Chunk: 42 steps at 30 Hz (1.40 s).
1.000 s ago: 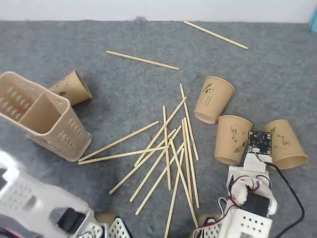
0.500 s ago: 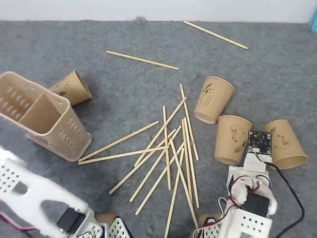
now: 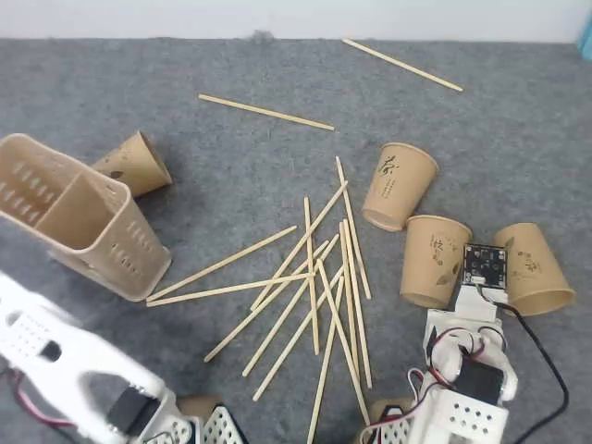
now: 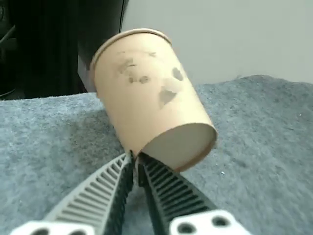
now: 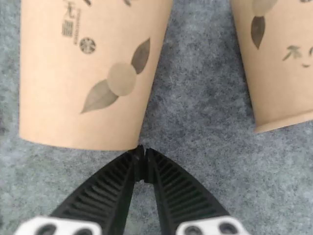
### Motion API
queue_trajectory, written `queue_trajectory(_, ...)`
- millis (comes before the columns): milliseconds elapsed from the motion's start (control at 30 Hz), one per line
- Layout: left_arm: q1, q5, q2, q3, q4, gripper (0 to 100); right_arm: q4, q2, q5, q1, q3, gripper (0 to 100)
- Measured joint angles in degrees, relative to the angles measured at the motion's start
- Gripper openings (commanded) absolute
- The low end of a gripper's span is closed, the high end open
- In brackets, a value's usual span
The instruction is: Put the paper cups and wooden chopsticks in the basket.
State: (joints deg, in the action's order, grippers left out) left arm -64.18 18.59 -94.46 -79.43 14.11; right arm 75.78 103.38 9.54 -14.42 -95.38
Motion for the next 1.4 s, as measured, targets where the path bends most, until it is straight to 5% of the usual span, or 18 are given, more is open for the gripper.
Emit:
queue_trajectory(233, 0.0, 0.0, -7.4, -13.0, 4.2, 1, 0.0, 0.0, 0.0, 0.0, 0.0, 0.9)
queue_trajectory(667, -0.2, 0.0, -7.4, -13.3, 6.5, 1, 0.0, 0.0, 0.0, 0.0, 0.0, 0.9)
queue_trajectory(1033, -0.4, 3.0, -0.5, -13.7, 23.5, 1, 0.0, 0.0, 0.0, 0.0, 0.0, 0.9)
queue_trajectory(1400, -0.4, 0.9, 0.6, -13.8, 24.7, 1, 0.0, 0.0, 0.0, 0.0, 0.0, 0.8)
